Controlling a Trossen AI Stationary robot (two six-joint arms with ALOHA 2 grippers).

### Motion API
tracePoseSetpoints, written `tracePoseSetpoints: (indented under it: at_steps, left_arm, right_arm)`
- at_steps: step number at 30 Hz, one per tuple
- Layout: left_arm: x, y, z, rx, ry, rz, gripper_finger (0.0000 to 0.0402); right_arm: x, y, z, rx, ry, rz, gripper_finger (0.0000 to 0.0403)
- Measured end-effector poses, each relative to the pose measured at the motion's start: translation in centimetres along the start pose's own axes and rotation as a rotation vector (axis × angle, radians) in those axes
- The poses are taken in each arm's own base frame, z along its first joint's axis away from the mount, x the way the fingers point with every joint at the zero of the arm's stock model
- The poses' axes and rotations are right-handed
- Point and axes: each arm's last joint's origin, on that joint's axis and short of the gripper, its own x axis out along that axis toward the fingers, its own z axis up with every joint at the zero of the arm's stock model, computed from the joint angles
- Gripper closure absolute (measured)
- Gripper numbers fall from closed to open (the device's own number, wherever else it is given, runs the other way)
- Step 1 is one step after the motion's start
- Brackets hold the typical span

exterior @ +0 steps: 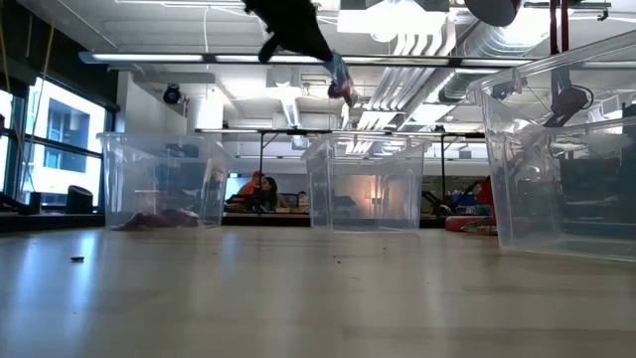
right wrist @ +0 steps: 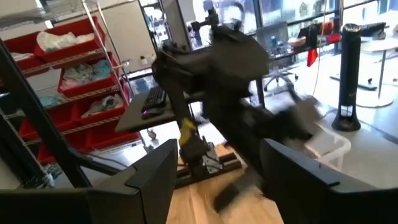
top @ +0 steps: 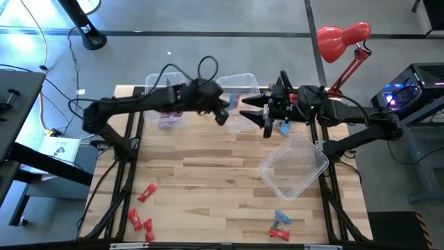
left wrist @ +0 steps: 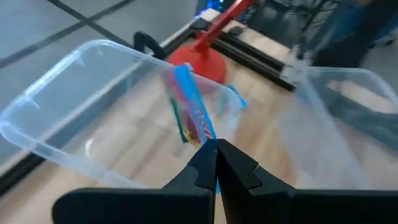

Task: Sort candy
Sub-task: Put the blue candy into the top right transparent bin

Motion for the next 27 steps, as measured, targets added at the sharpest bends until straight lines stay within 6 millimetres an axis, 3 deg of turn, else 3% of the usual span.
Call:
tracePoseSetpoints:
  at_steps: [4, 7, 14, 17, 21, 27]
  left_arm:
    - [2.6, 0.9, 0.1, 0.016, 0.042, 0.029, 0.0398]
    - [3.5, 0.9, 0.1, 0.088, 0.054, 0.024, 0.0380]
    - [3.9, 0.7, 0.8, 0.121, -0.018, 0.002, 0.0281]
    - [2.9, 0.5, 1.1, 0.084, -0.016, -0.072, 0.0231]
    - [0.3, 0.1, 0.9, 0.039, 0.069, -0.221, 0.0185]
    - [-3.1, -1.4, -1.3, 0.027, 0.141, -0.317, 0.0157]
  right_arm:
    - [0.0, 0.0, 0.1, -0.008, -0.012, 0.003, 0.0178]
    - [-0.2, 0.1, 0.2, -0.012, -0.015, 0.005, 0.0178]
    - [-1.9, 0.2, 1.3, -0.035, -0.060, 0.038, 0.0178]
    - [-3.3, 0.2, 2.1, -0.020, -0.095, 0.049, 0.0178]
    - [-4.8, 0.9, 2.2, 0.067, -0.063, 0.096, 0.0178]
    - [-4.9, 3.6, -1.7, 0.252, 0.297, 0.168, 0.0178]
